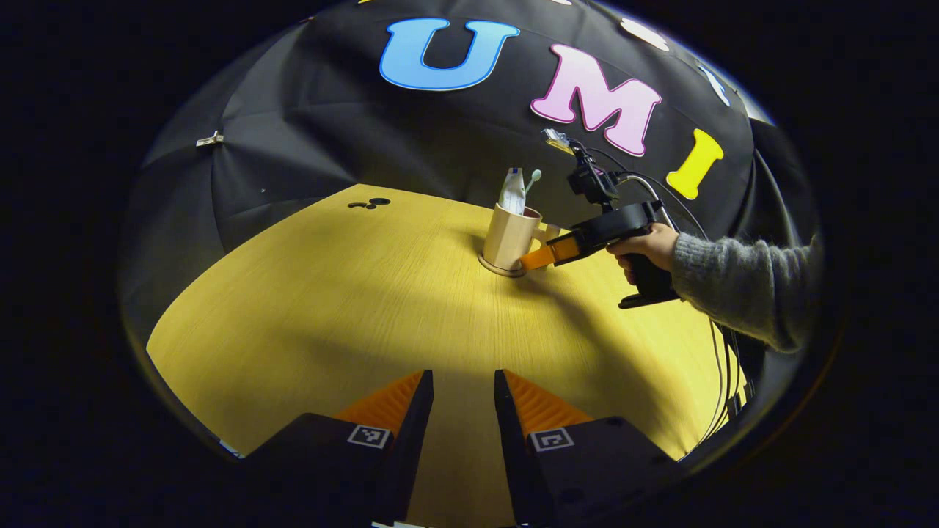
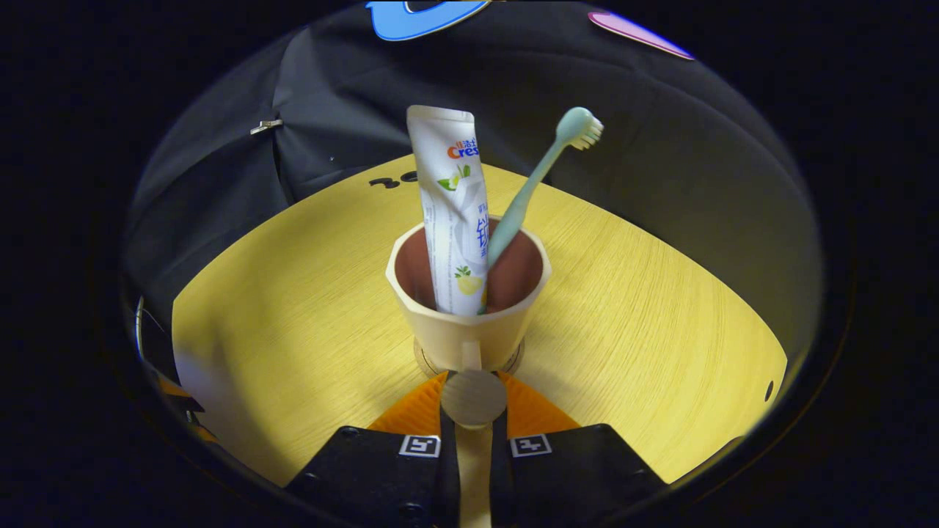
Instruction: Put the toothbrush and toothpaste on the desktop into the cup, then pick up the cup and place it on the coaster on the desktop.
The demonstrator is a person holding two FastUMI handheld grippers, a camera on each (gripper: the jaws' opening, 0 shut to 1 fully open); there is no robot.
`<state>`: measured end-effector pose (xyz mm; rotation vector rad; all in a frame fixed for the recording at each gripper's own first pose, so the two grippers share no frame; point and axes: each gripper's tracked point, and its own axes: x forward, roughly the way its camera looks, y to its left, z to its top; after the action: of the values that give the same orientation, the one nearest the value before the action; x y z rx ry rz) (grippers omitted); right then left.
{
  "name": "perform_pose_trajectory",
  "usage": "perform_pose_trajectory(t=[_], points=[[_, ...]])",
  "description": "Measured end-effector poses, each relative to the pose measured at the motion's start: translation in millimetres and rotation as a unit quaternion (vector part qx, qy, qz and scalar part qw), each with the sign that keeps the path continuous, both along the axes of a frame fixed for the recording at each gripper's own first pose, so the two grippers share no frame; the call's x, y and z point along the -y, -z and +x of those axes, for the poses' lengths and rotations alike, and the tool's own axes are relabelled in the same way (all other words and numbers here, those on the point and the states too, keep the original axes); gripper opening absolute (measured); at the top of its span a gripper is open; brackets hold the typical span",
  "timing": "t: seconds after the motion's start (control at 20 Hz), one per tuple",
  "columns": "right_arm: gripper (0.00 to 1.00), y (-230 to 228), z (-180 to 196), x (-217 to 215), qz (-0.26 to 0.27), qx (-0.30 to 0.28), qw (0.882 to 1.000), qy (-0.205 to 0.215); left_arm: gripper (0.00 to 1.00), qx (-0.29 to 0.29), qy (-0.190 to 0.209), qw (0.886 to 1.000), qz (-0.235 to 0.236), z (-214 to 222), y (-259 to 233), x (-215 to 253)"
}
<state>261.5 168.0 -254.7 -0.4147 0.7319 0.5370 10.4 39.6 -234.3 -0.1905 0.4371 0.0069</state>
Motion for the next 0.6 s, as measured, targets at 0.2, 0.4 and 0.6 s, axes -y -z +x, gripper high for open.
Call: perform_pose_trajectory(t=[0.2, 0.4, 0.6], points=[[0.31, 5.3, -7.3, 7.4, -0.006, -0.003, 1.000, -0.001, 0.54, -0.001, -0.001, 1.000, 0.000, 1.2, -3.5, 0.0], [0.44, -1.2, -6.2, 4.6, 0.012, 0.011, 1.000, 0.020, 0.55, 0.003, 0.002, 1.000, 0.007, 0.2, -11.8, 1.4], [0.51, -46.0, -15.7, -1.0, 0.055, 0.047, 0.996, 0.044, 0.55, 0.019, 0.012, 0.999, 0.023, 1.1, -41.6, 2.9]])
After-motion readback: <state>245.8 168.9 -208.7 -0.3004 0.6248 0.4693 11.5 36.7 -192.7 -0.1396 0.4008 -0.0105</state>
